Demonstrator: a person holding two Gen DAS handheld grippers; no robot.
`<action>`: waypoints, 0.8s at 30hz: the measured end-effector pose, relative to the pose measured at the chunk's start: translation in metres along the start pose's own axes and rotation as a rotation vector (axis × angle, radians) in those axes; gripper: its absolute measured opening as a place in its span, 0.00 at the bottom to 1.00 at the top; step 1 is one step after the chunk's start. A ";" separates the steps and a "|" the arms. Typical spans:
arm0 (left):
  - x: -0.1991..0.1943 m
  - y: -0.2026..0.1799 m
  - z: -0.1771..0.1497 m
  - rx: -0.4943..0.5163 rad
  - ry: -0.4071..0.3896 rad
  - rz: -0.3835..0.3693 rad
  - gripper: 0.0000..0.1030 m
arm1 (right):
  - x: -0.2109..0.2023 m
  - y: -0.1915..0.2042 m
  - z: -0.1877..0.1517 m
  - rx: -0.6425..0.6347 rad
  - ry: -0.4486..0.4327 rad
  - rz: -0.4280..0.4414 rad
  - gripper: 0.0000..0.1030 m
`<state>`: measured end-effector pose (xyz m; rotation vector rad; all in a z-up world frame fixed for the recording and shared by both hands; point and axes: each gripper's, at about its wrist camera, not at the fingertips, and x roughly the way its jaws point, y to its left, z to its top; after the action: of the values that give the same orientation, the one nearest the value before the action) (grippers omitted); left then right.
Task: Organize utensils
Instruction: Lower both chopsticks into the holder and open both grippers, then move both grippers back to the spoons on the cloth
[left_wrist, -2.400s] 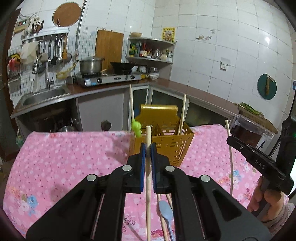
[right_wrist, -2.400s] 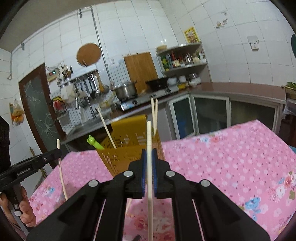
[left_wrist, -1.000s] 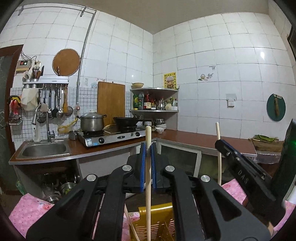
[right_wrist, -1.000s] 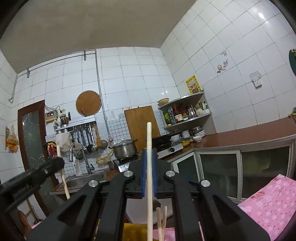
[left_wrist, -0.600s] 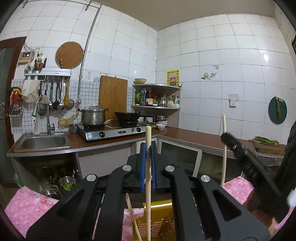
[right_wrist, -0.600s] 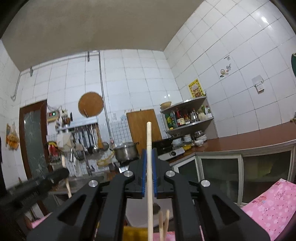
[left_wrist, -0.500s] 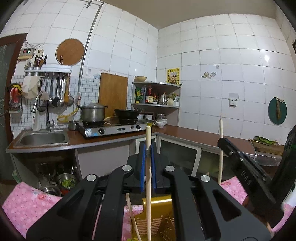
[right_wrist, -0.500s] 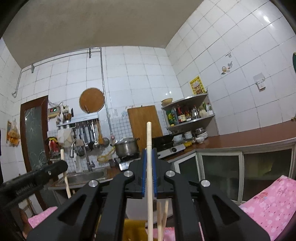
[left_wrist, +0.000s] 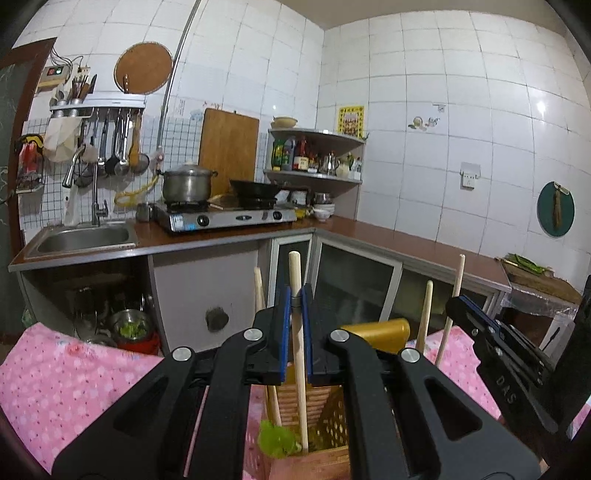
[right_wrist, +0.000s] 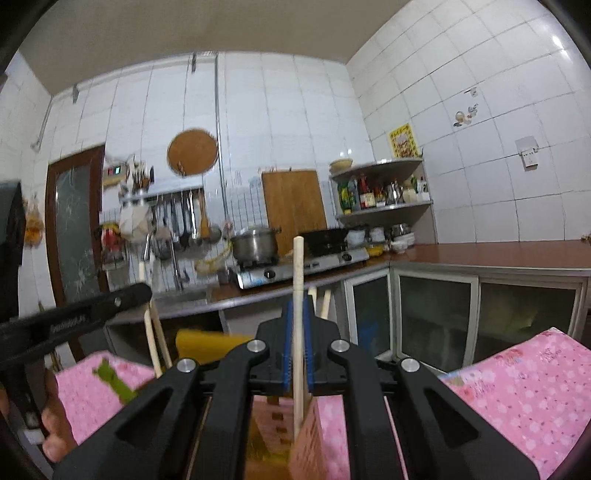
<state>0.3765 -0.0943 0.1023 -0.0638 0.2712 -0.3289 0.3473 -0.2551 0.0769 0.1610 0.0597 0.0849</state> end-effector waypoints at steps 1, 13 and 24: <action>0.000 0.000 -0.002 0.001 0.015 -0.006 0.05 | -0.001 0.001 -0.002 -0.009 0.018 -0.003 0.06; -0.026 0.018 0.001 -0.068 0.137 0.003 0.33 | -0.017 -0.004 0.001 0.039 0.229 -0.008 0.20; -0.102 0.042 -0.023 -0.083 0.204 0.041 0.84 | -0.075 0.005 -0.006 0.035 0.390 -0.133 0.47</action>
<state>0.2899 -0.0219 0.1022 -0.1069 0.4873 -0.2839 0.2721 -0.2557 0.0760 0.1734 0.4609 -0.0184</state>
